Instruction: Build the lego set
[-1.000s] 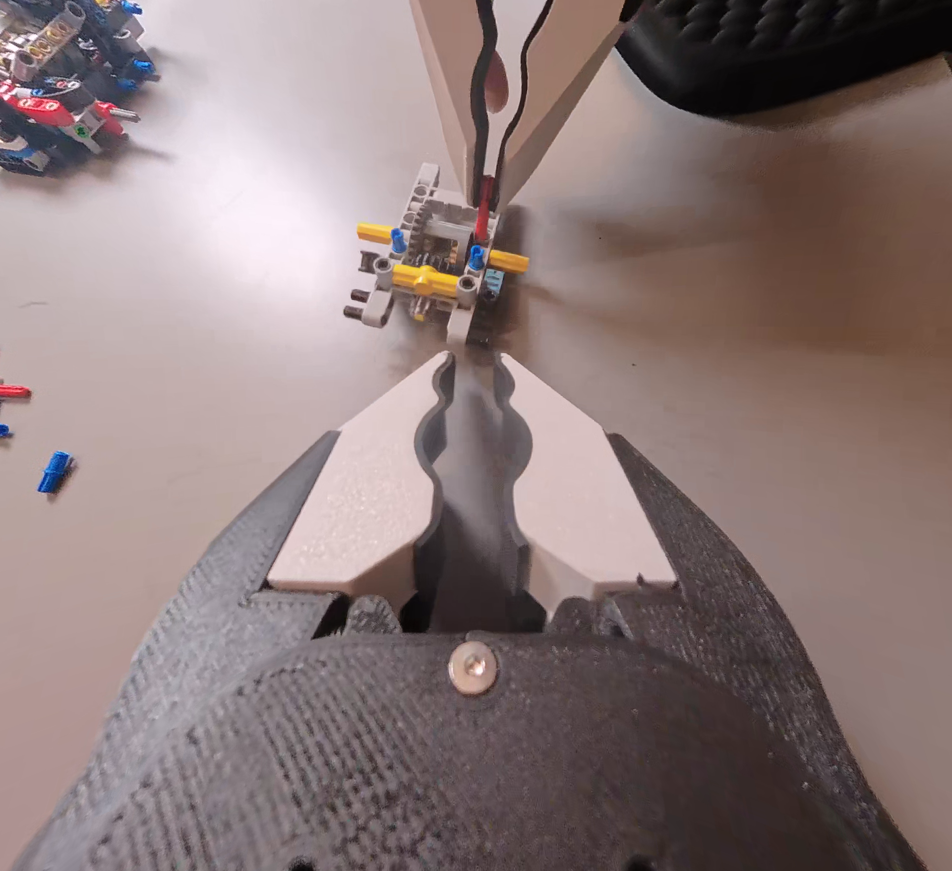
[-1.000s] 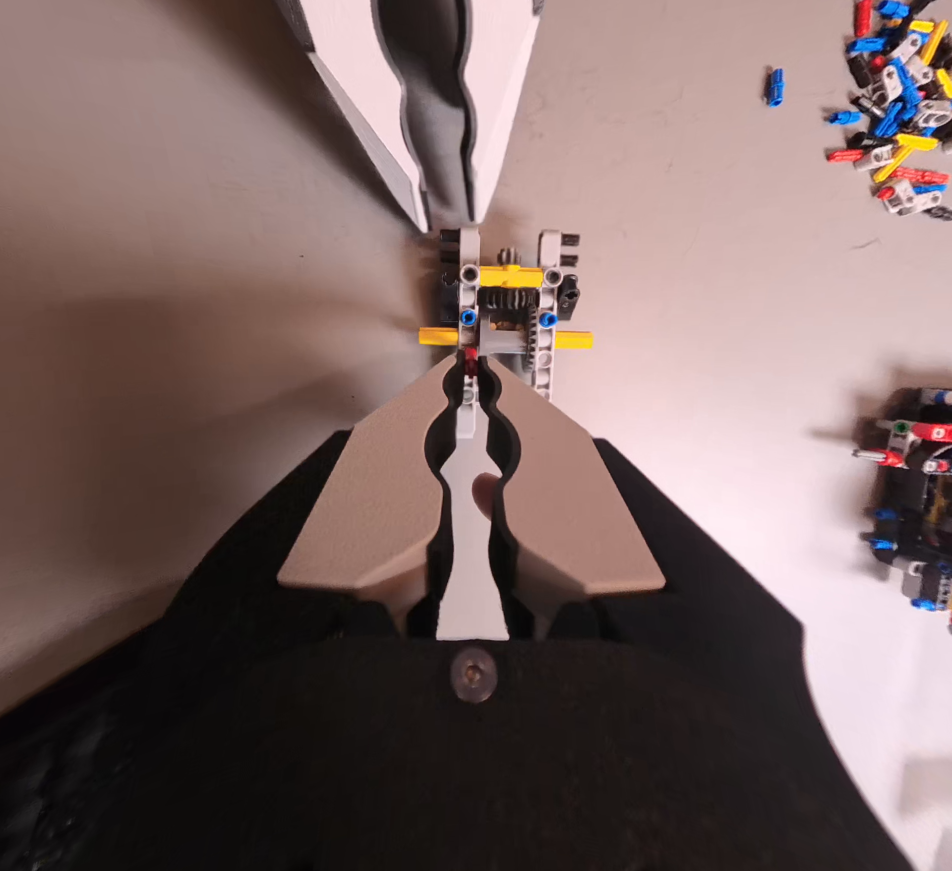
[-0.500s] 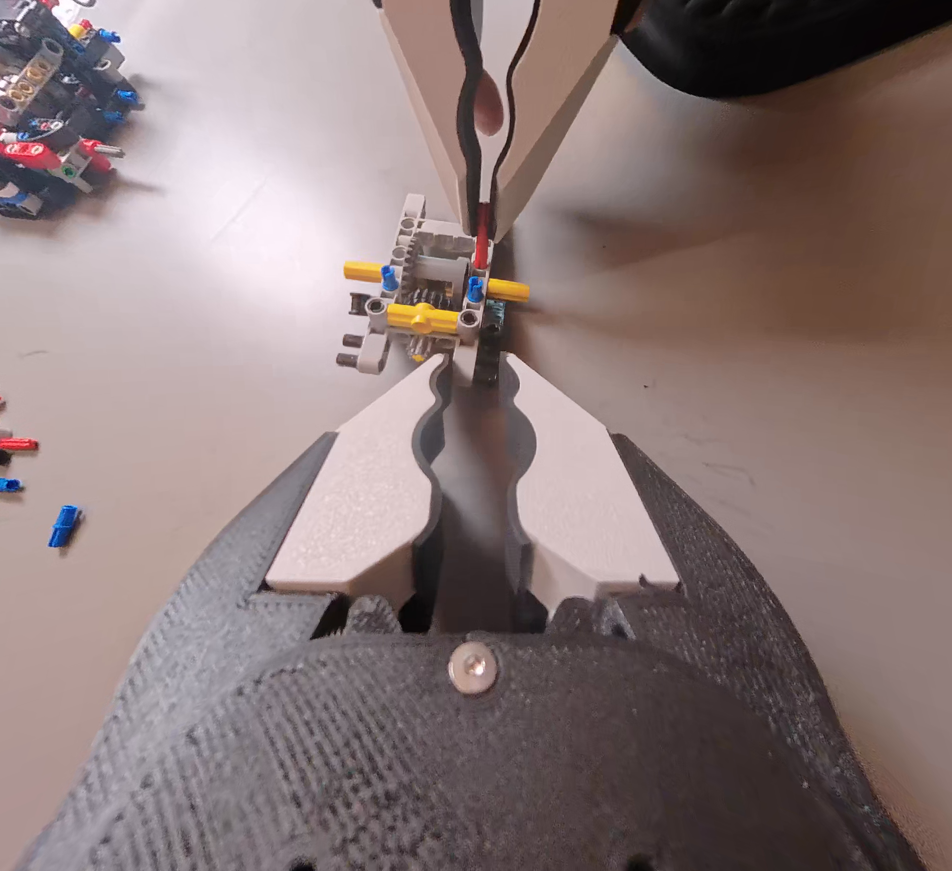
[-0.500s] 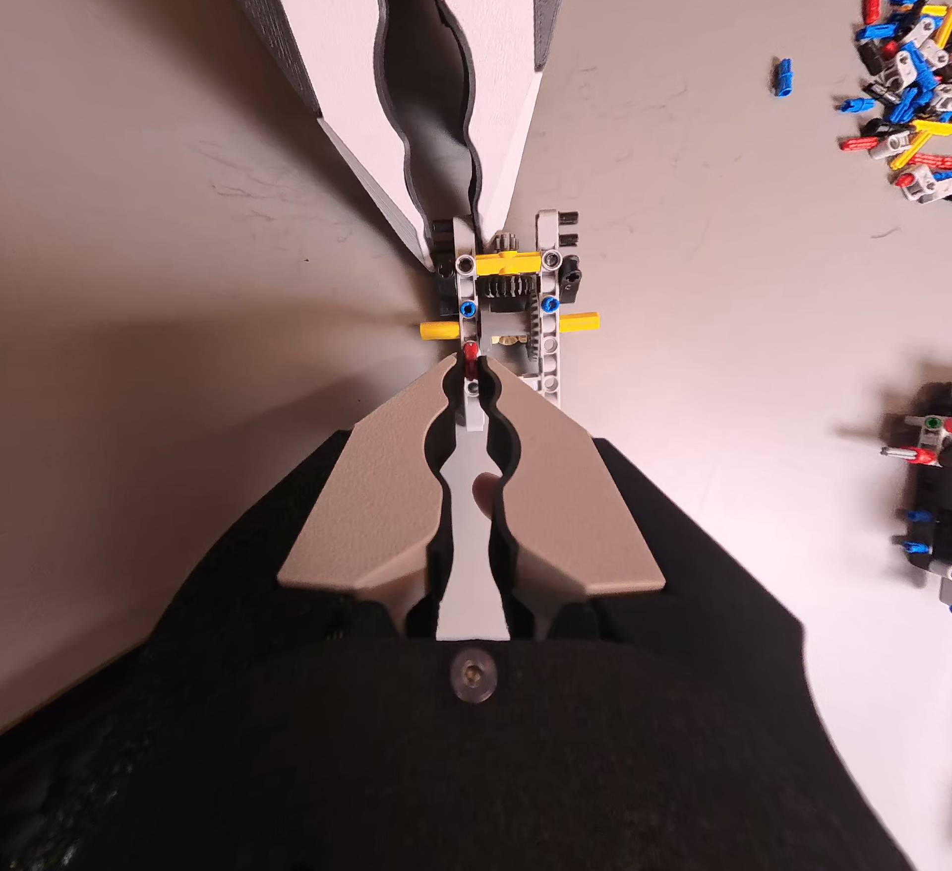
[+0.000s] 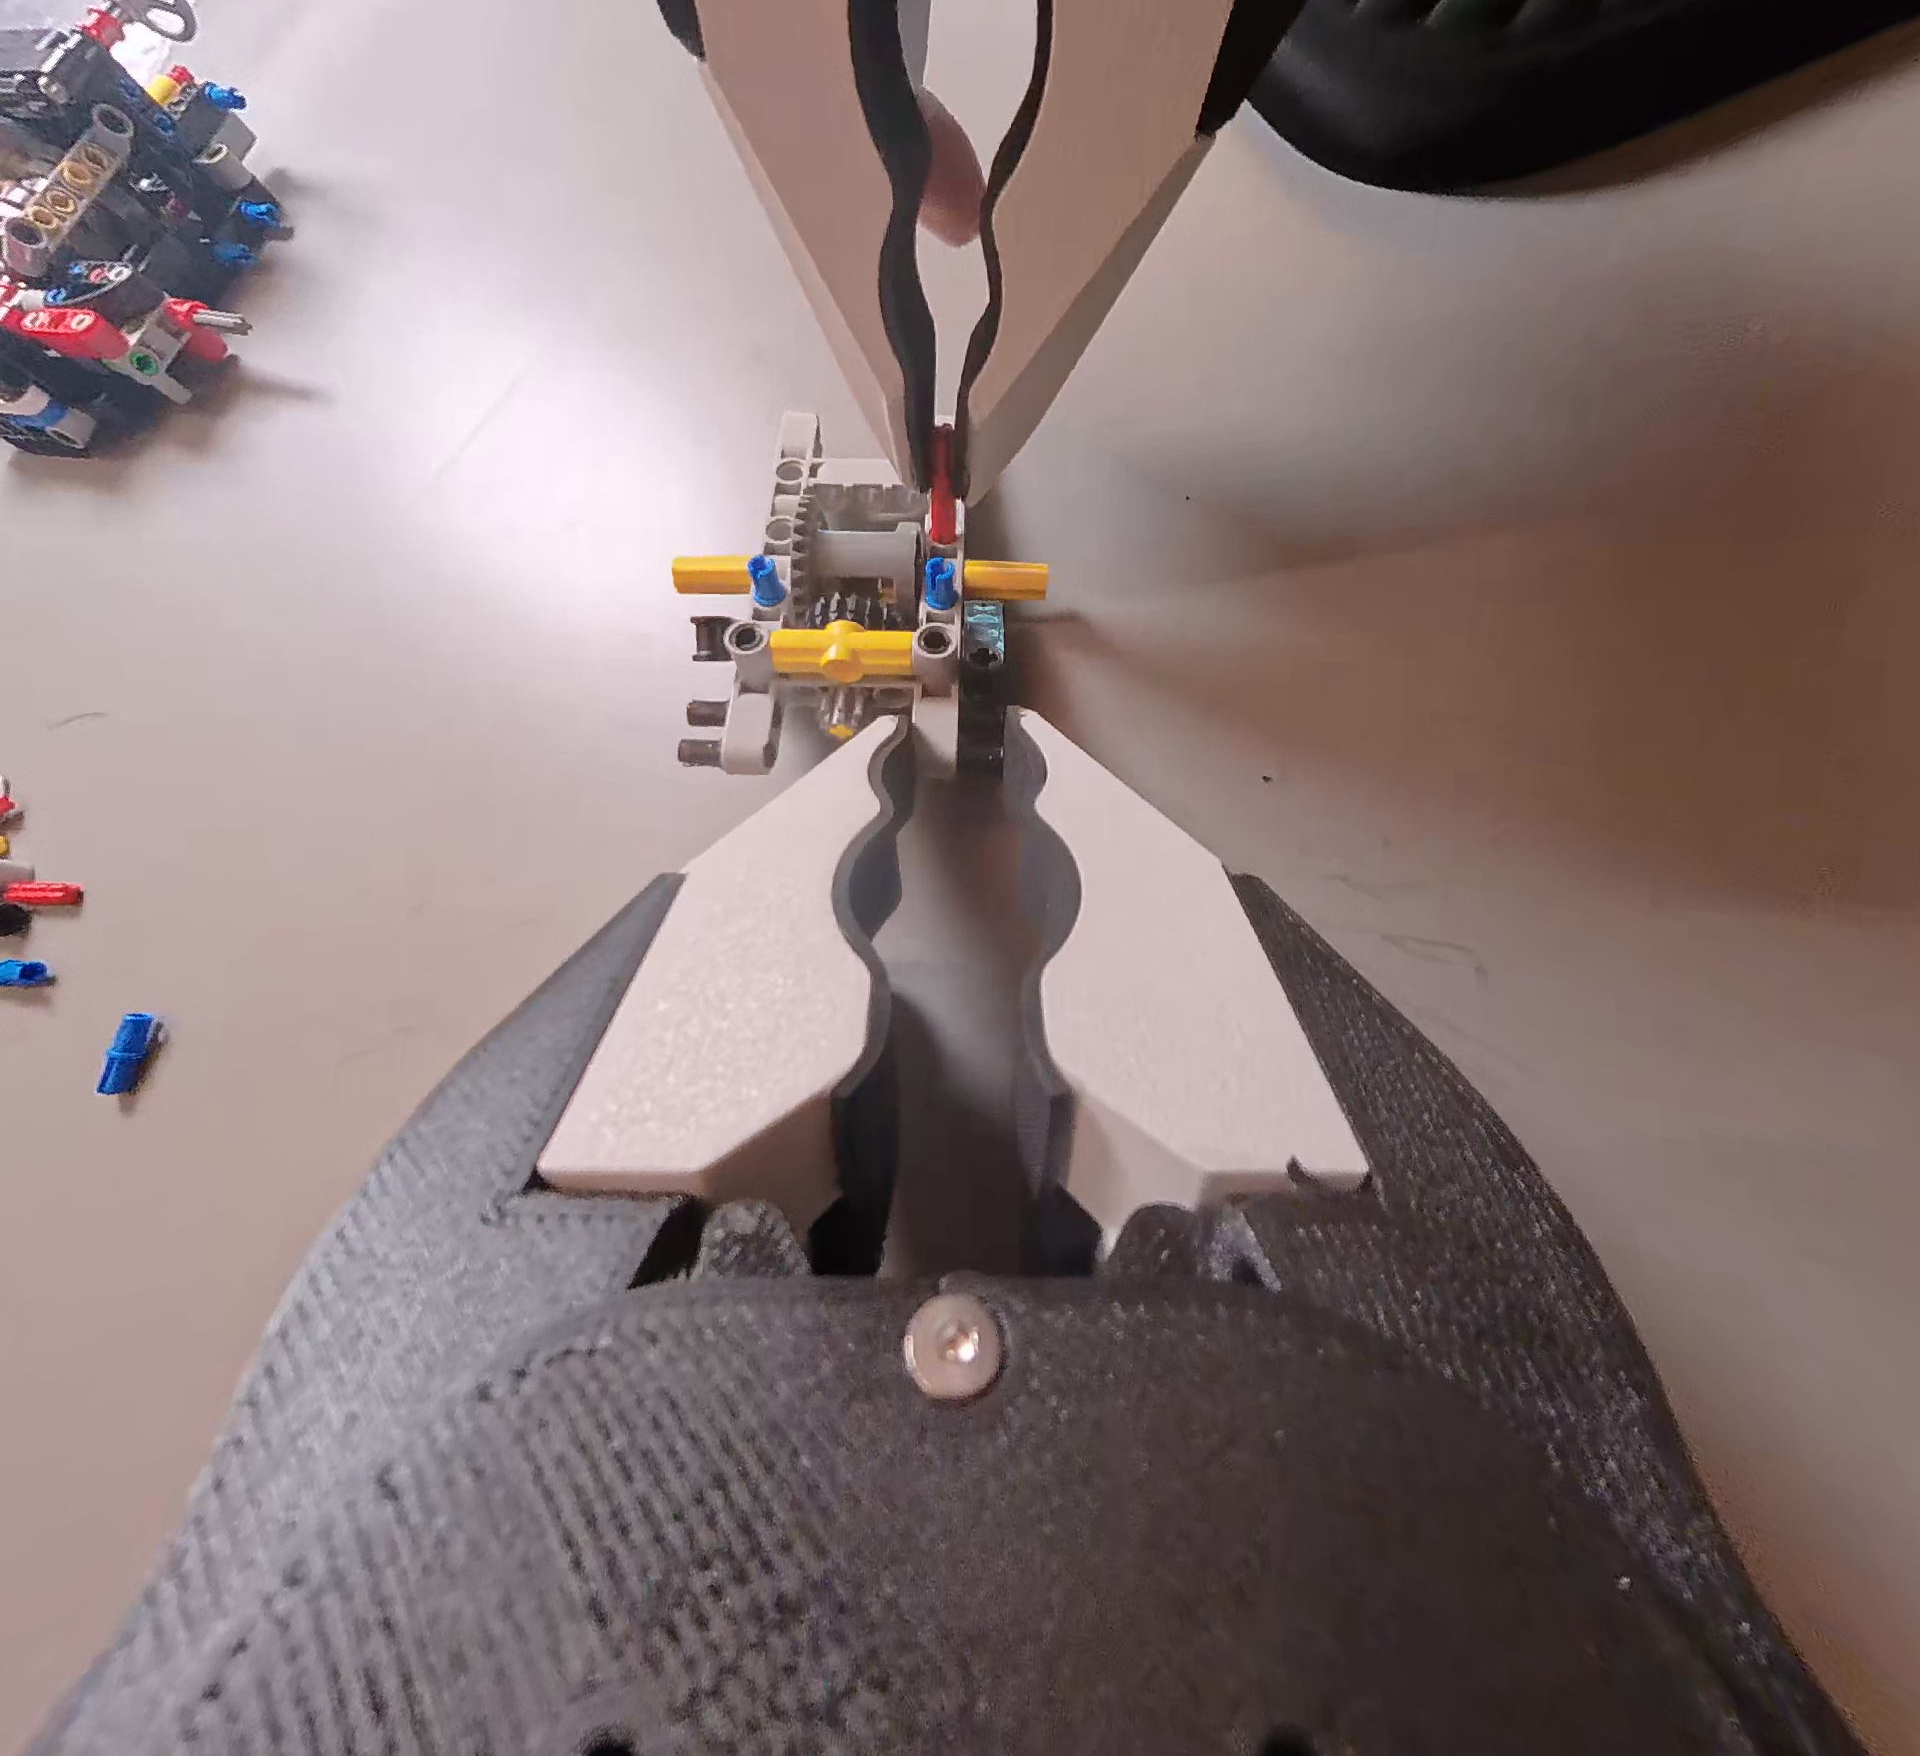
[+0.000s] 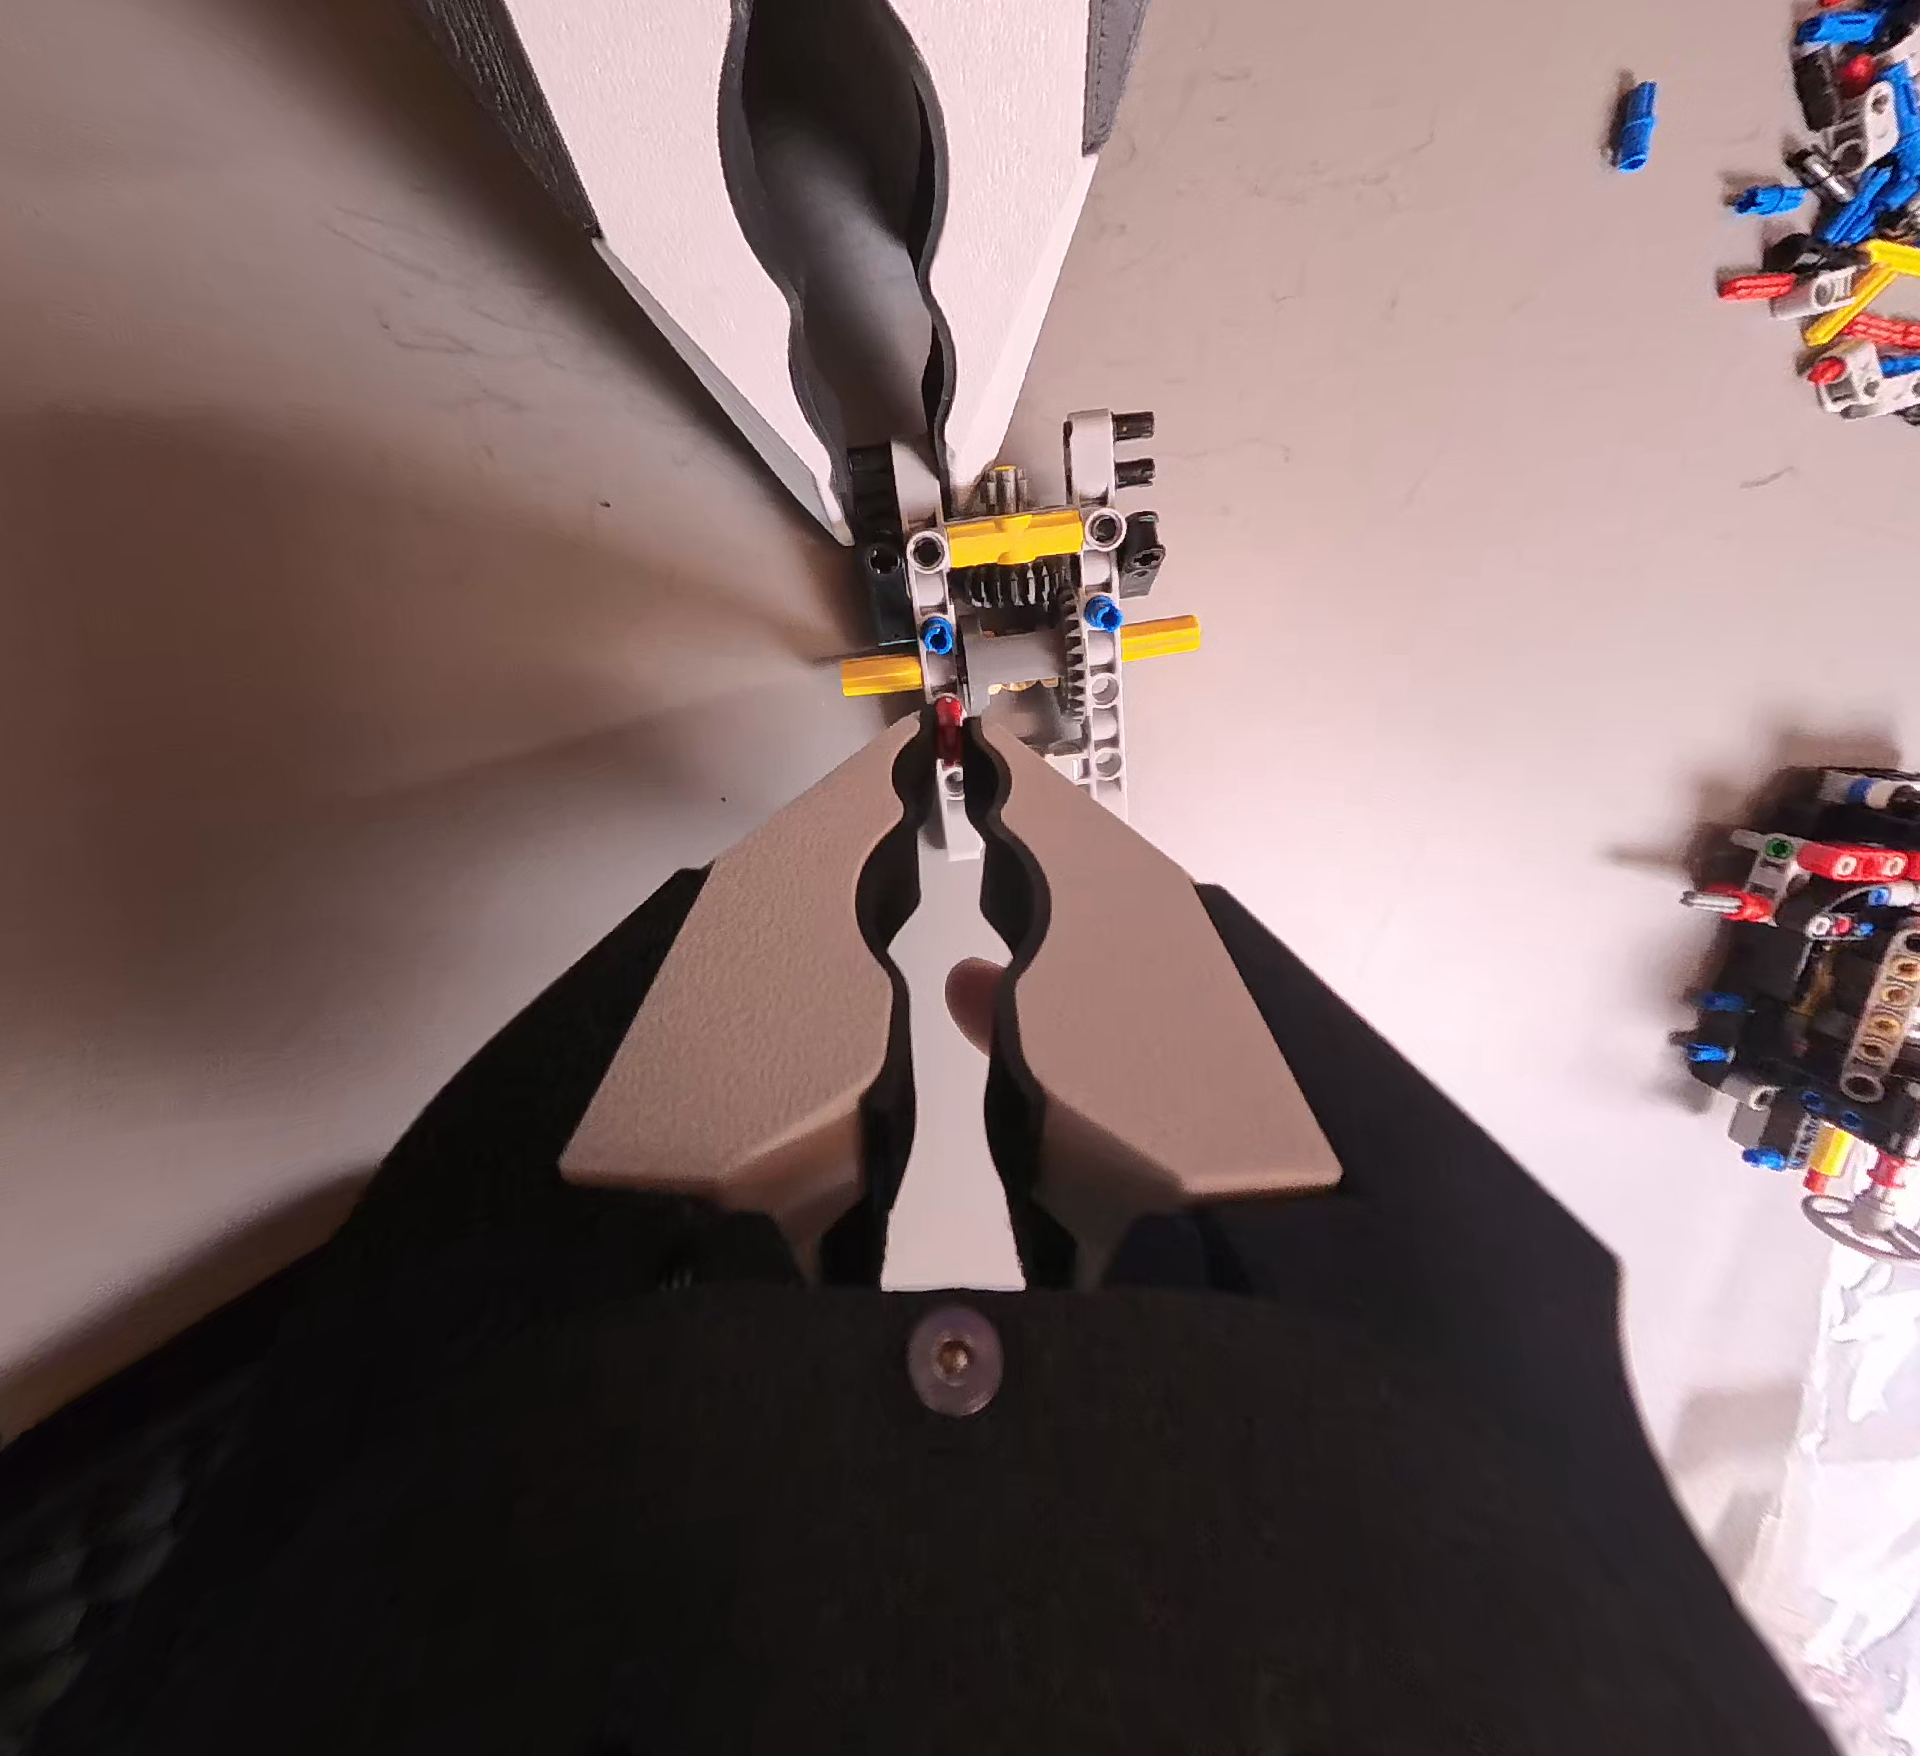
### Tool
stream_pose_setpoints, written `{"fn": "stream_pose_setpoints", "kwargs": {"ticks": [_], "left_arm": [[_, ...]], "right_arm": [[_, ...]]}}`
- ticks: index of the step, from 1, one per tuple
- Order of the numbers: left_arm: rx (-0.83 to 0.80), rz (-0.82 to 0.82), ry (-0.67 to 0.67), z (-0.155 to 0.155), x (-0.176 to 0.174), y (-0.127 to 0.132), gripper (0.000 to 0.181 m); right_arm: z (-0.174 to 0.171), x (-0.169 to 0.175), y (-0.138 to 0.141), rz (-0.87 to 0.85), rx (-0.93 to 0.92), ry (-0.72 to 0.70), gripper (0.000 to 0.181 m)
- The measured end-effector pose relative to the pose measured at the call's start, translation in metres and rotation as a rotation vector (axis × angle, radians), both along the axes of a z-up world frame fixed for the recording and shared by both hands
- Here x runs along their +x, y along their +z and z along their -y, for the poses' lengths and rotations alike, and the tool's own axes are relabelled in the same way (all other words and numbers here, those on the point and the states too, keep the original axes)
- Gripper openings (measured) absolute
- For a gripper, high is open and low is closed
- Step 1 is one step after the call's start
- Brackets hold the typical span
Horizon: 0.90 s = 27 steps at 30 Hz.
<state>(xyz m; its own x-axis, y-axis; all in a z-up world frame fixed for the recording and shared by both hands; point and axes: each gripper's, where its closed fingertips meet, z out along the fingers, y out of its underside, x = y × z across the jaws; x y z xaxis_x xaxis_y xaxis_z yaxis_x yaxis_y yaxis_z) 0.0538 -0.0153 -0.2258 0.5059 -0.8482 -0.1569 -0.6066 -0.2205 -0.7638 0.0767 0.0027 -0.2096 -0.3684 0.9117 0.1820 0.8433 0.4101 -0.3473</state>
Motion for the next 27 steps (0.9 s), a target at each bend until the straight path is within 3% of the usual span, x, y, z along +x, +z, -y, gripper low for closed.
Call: {"fn": "stream_pose_setpoints", "kwargs": {"ticks": [27], "left_arm": [[-0.016, 0.013, 0.041, 0.0020, -0.0002, 0.0002, 0.014]], "right_arm": [[-0.0006, -0.0022, -0.0010, 0.083, 0.016, -0.063, 0.003]]}}
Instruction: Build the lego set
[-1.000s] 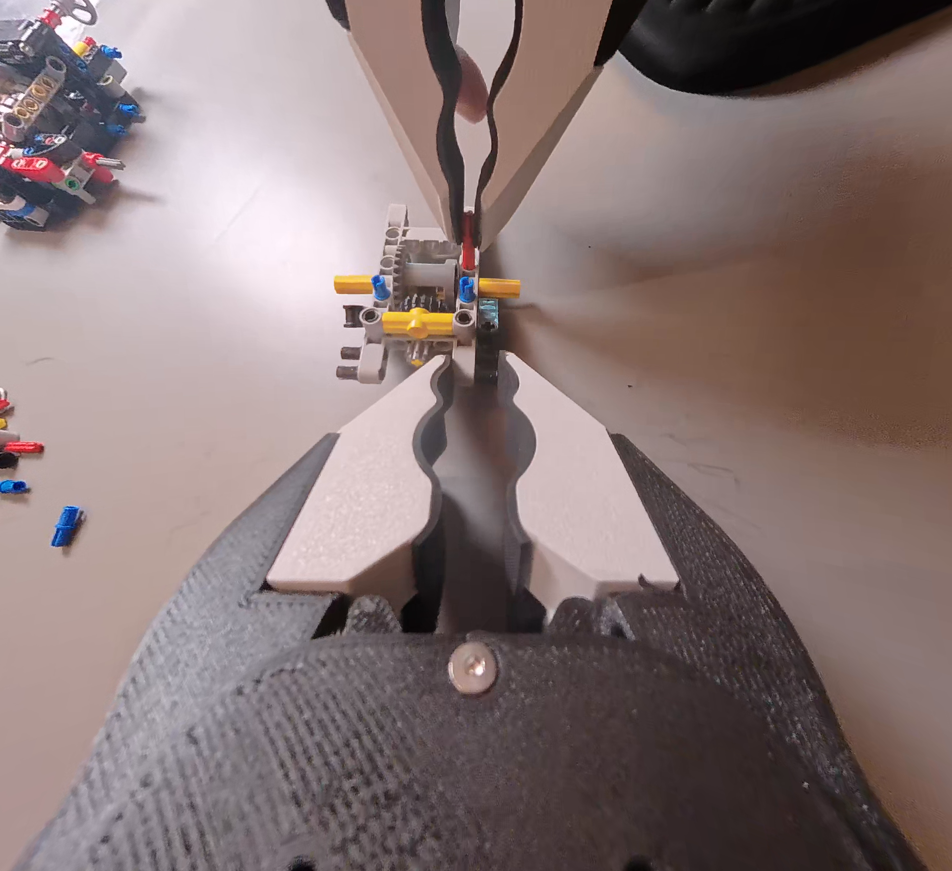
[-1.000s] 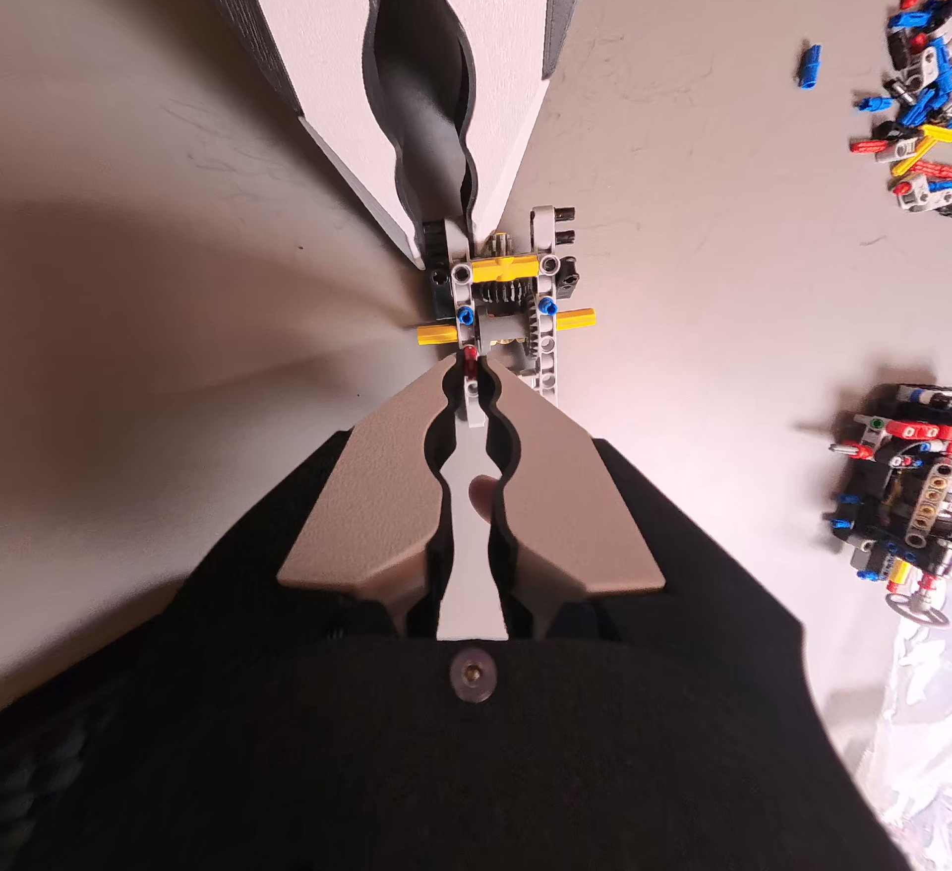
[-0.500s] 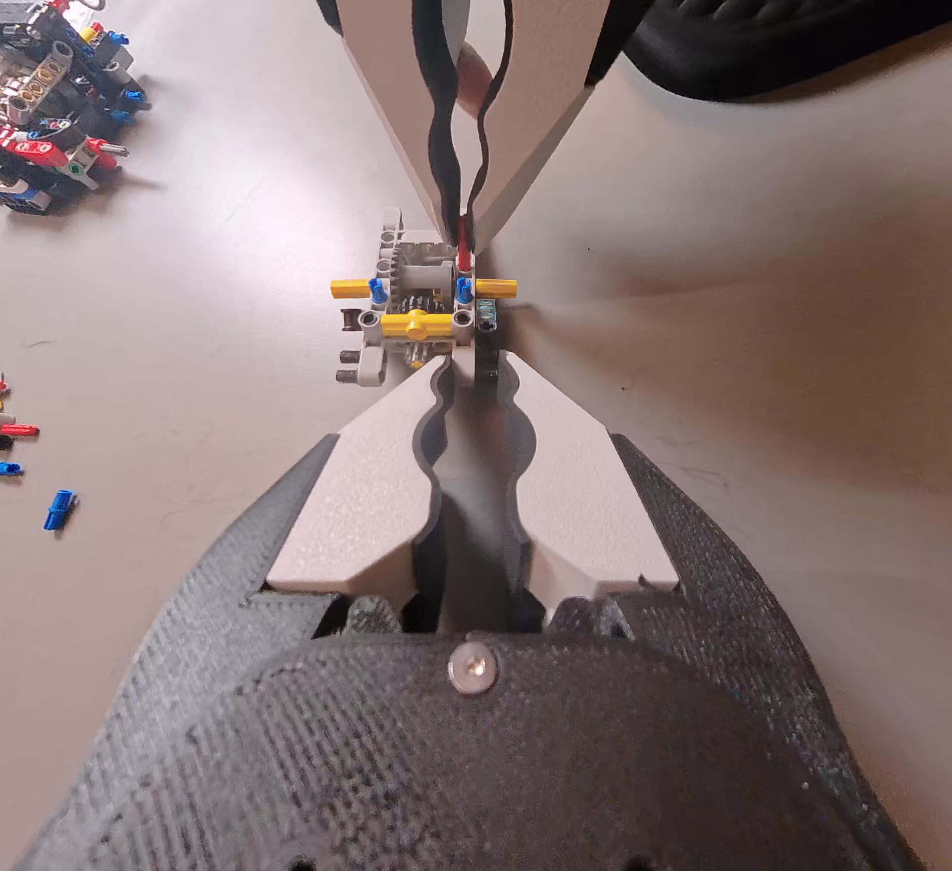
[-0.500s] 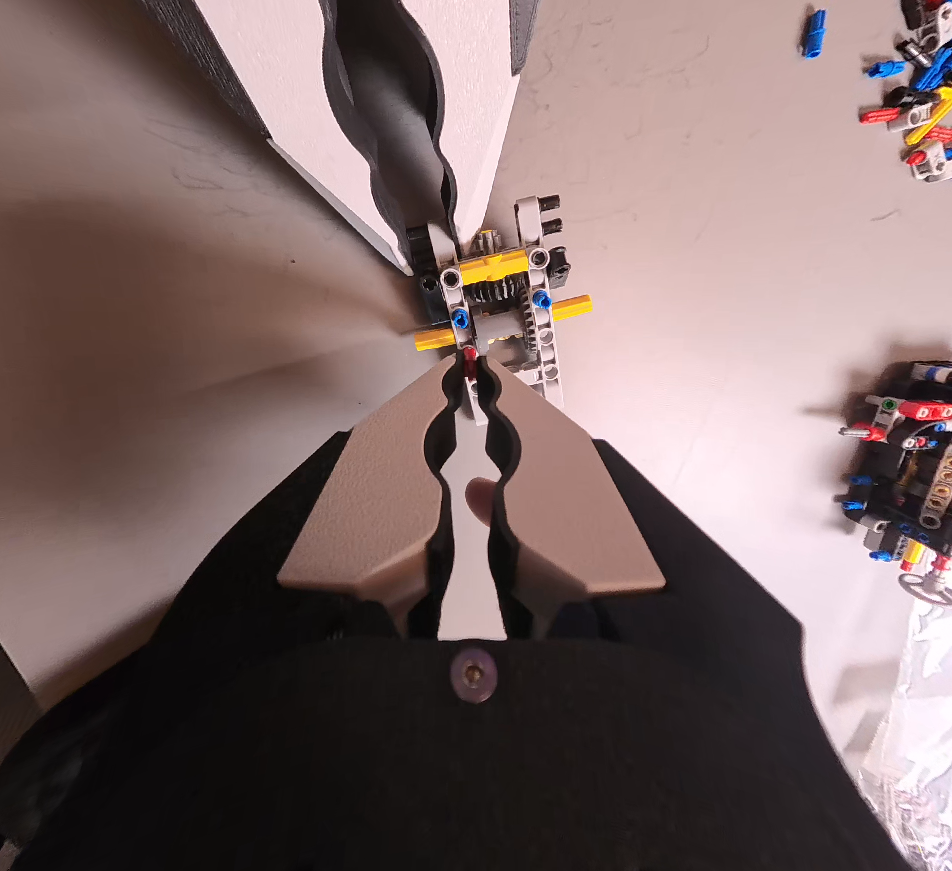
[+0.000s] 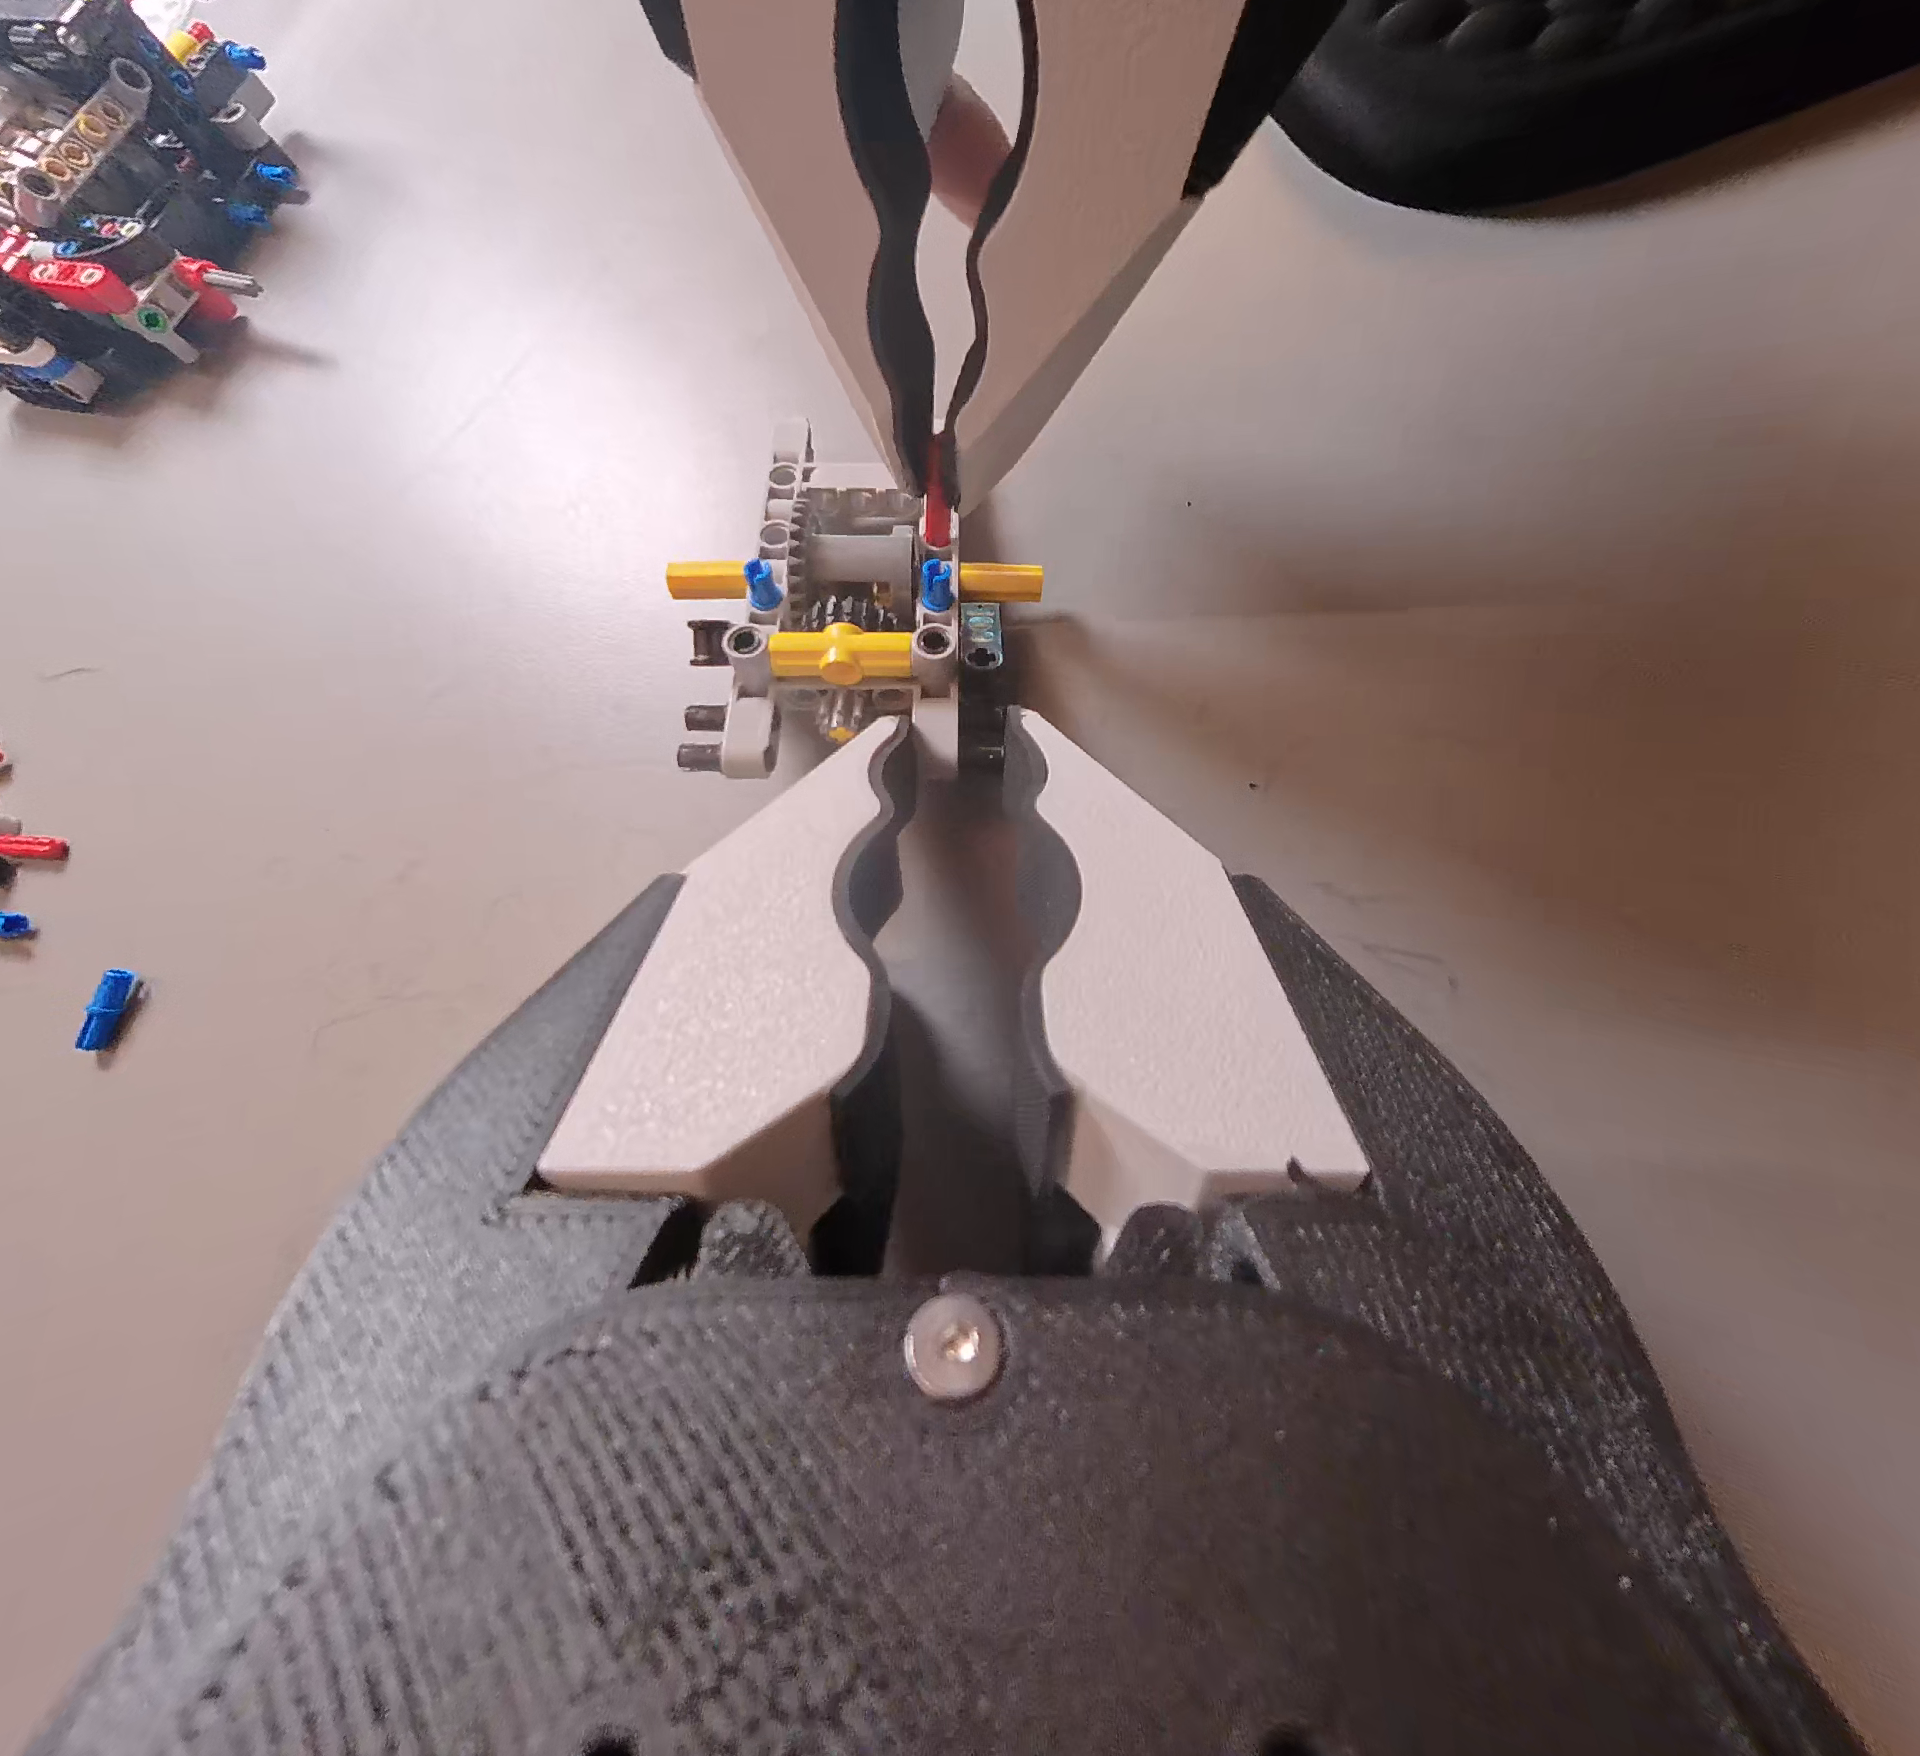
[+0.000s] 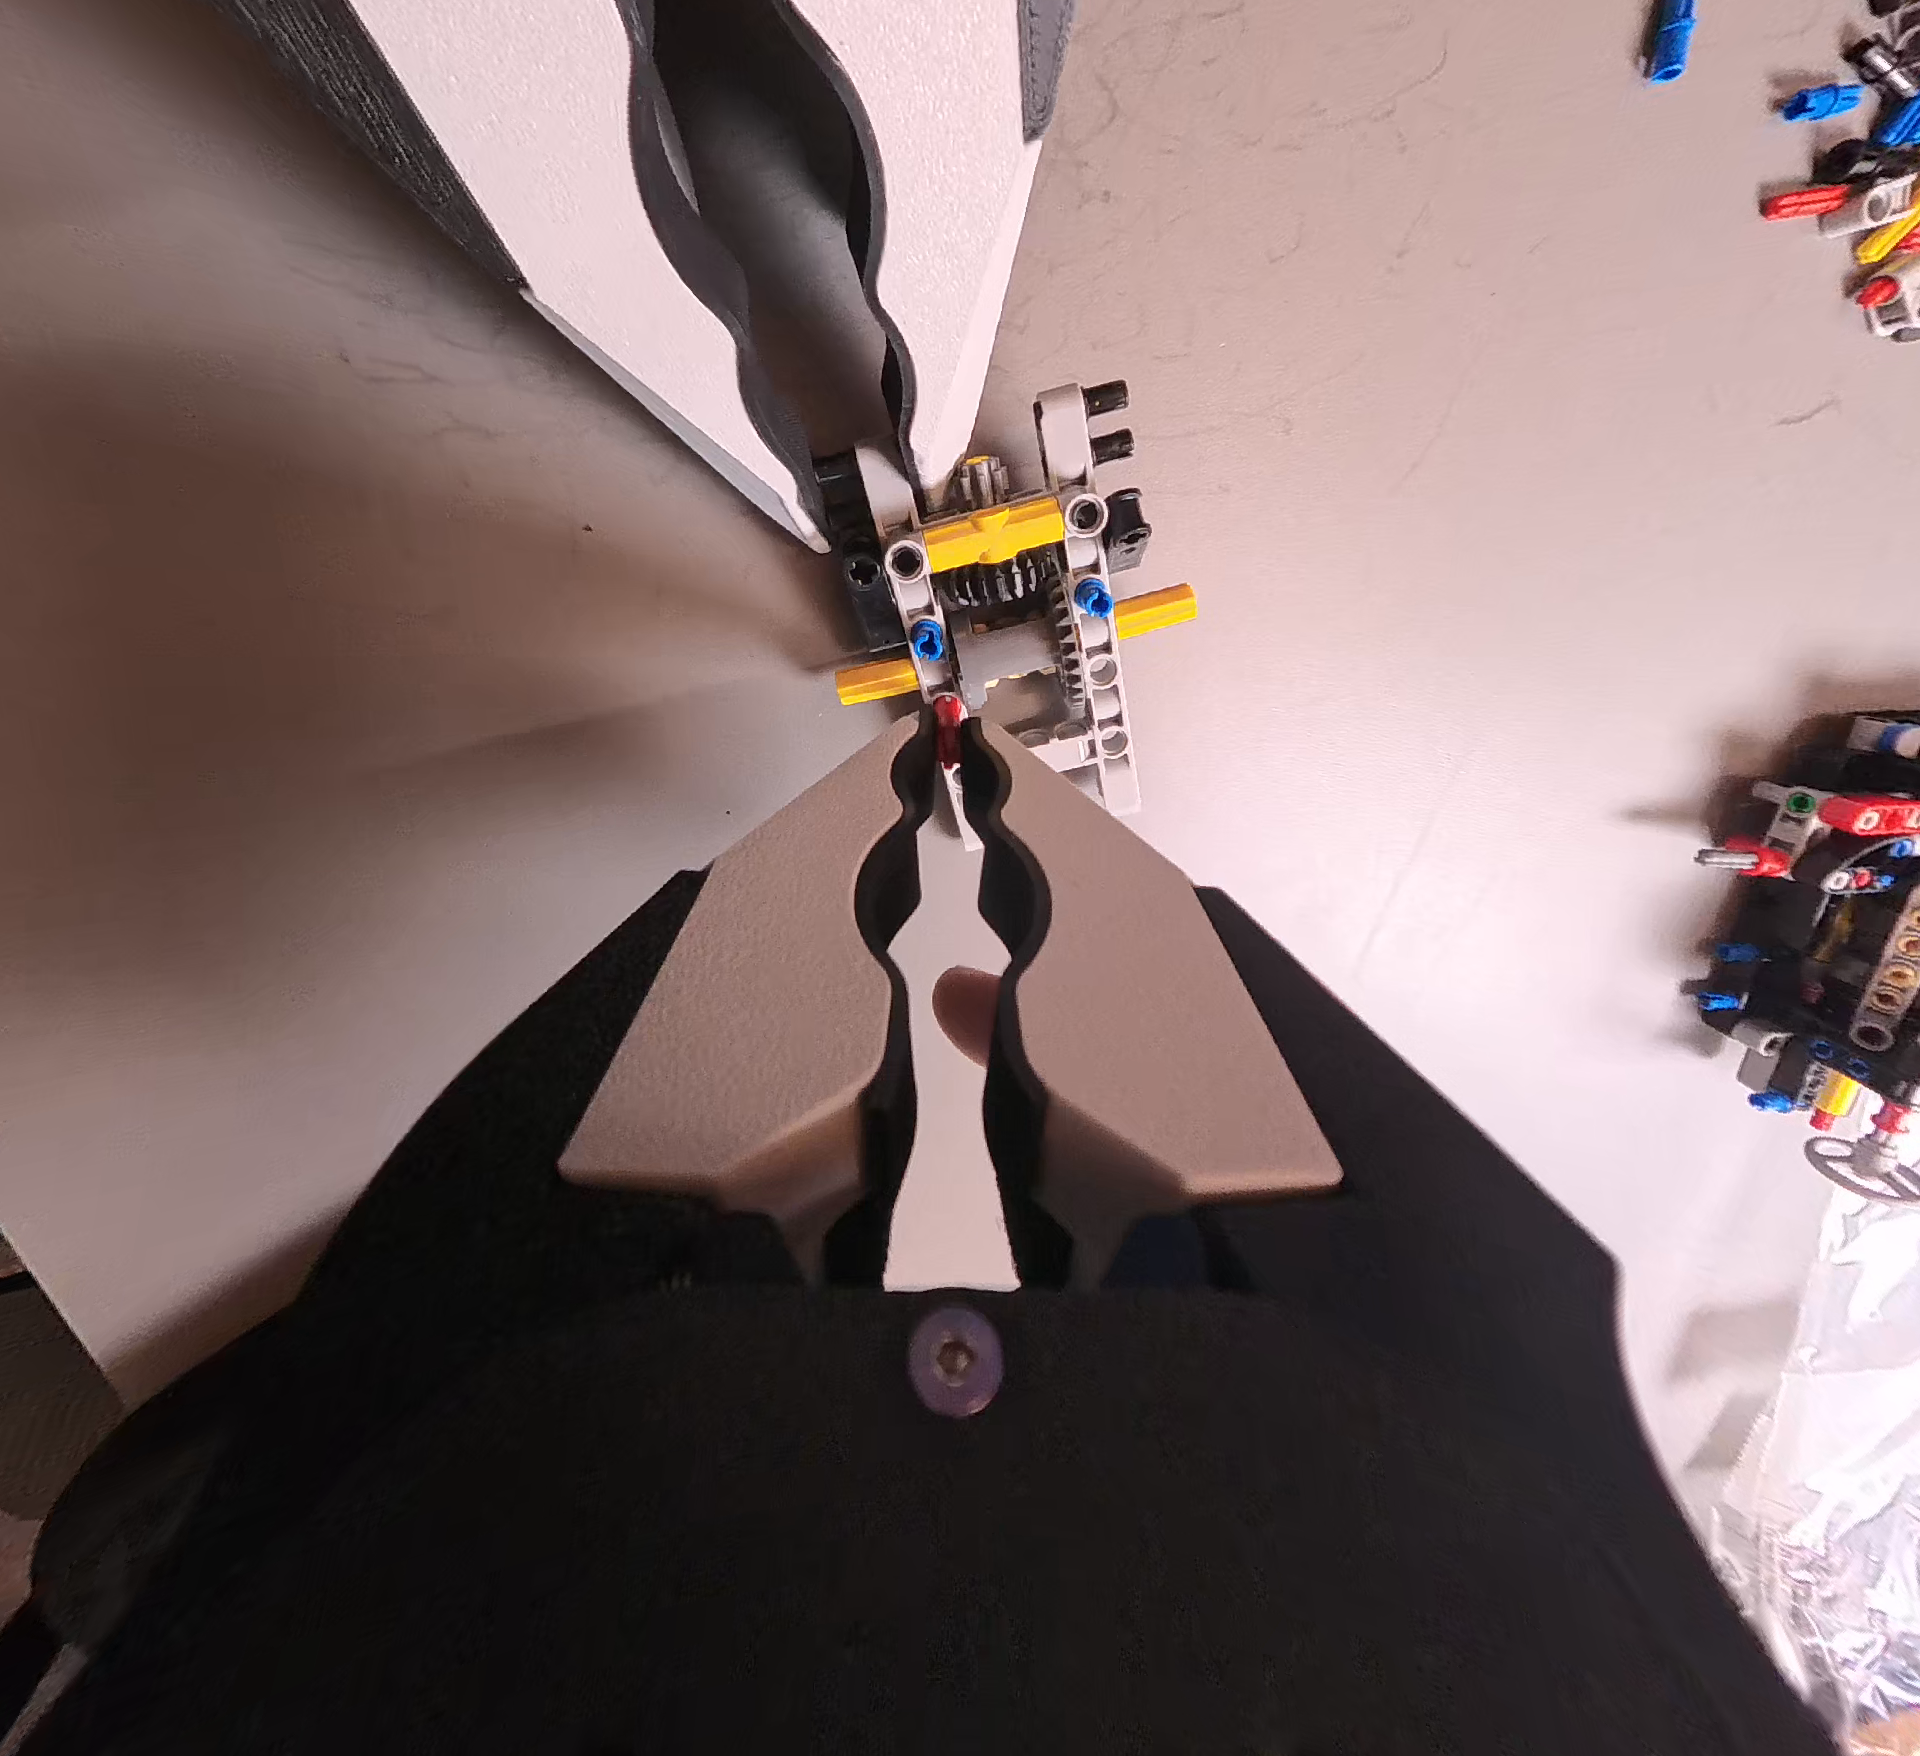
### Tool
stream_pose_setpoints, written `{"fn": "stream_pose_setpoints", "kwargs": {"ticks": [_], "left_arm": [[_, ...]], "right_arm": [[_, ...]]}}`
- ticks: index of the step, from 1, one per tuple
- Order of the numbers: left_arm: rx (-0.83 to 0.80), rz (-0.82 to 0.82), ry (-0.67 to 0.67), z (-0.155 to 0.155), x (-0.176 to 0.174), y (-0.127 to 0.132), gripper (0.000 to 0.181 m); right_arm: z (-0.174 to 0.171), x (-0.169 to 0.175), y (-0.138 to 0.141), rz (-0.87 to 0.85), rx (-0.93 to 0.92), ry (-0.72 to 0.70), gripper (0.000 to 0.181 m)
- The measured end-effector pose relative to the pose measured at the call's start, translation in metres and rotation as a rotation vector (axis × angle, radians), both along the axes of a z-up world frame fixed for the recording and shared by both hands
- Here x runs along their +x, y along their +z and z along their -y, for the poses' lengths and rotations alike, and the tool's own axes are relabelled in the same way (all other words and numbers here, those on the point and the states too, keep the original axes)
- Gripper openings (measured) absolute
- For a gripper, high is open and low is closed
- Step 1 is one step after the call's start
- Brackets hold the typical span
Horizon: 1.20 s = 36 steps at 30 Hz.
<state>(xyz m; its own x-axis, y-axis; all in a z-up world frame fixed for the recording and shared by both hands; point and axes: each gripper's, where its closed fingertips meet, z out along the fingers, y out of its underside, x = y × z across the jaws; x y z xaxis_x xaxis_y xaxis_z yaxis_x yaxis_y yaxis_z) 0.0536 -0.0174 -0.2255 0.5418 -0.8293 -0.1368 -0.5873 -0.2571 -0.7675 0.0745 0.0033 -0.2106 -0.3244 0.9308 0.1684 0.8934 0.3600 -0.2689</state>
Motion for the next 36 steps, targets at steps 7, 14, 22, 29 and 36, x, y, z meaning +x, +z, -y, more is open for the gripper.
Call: {"fn": "stream_pose_setpoints", "kwargs": {"ticks": [7, 14, 22, 29, 36], "left_arm": [[-0.004, 0.003, 0.015, -0.0005, -0.0014, 0.0000, 0.014], [-0.002, -0.003, 0.025, -0.0004, -0.0022, -0.0006, 0.014], [-0.005, -0.003, 0.029, -0.0003, -0.0023, -0.0010, 0.014], [-0.011, 0.000, 0.031, -0.0005, -0.0023, -0.0011, 0.014], [-0.021, 0.006, 0.044, -0.0017, -0.0031, -0.0012, 0.014]], "right_arm": [[-0.0007, -0.0031, 0.0003, -0.001, 0.036, -0.005, 0.003], [-0.0021, -0.0032, -0.0006, 0.016, 0.006, -0.037, 0.003], [-0.0015, -0.0052, -0.0006, 0.025, -0.019, -0.065, 0.003], [-0.0021, -0.0043, -0.0009, 0.018, -0.003, -0.082, 0.003], [-0.0019, -0.0042, -0.0016, 0.049, -0.029, -0.088, 0.003]]}}
